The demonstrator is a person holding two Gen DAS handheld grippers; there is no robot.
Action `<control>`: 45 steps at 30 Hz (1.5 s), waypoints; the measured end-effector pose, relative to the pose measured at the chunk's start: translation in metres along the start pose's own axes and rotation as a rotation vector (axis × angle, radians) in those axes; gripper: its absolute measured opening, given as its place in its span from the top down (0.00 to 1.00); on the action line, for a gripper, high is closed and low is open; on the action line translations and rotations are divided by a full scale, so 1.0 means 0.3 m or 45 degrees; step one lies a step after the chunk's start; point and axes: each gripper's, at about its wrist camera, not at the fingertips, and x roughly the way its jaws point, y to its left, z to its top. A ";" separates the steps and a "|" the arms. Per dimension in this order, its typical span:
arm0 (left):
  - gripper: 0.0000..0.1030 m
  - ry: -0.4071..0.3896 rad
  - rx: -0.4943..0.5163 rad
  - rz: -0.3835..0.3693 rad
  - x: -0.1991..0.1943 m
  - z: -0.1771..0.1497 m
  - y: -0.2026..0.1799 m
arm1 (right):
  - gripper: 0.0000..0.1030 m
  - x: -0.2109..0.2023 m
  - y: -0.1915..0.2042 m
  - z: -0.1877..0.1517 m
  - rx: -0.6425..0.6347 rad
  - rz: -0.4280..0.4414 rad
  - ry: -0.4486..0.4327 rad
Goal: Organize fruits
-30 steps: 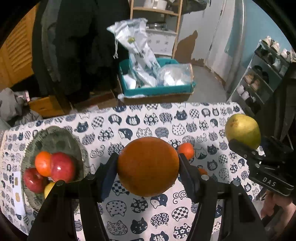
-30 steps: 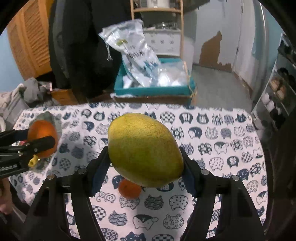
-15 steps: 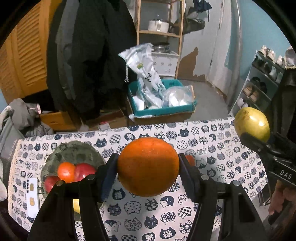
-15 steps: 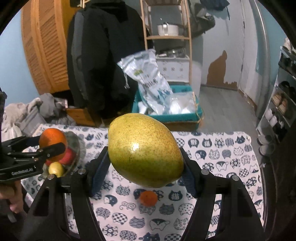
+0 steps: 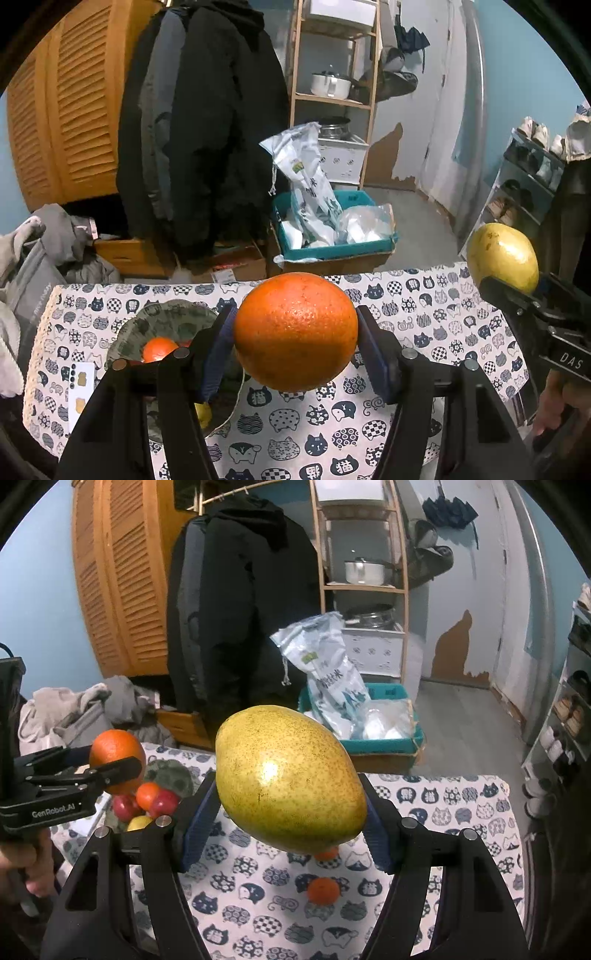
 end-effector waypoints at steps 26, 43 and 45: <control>0.37 0.070 -0.221 0.194 0.039 -0.071 0.405 | 0.31 0.224 0.318 0.098 -0.098 0.206 0.073; 0.37 0.329 -0.339 0.177 0.279 -0.222 0.584 | 0.31 0.478 0.513 0.077 -0.145 0.303 0.202; 0.37 0.354 -0.349 0.176 0.303 -0.241 0.595 | 0.31 0.503 0.526 0.066 -0.151 0.307 0.218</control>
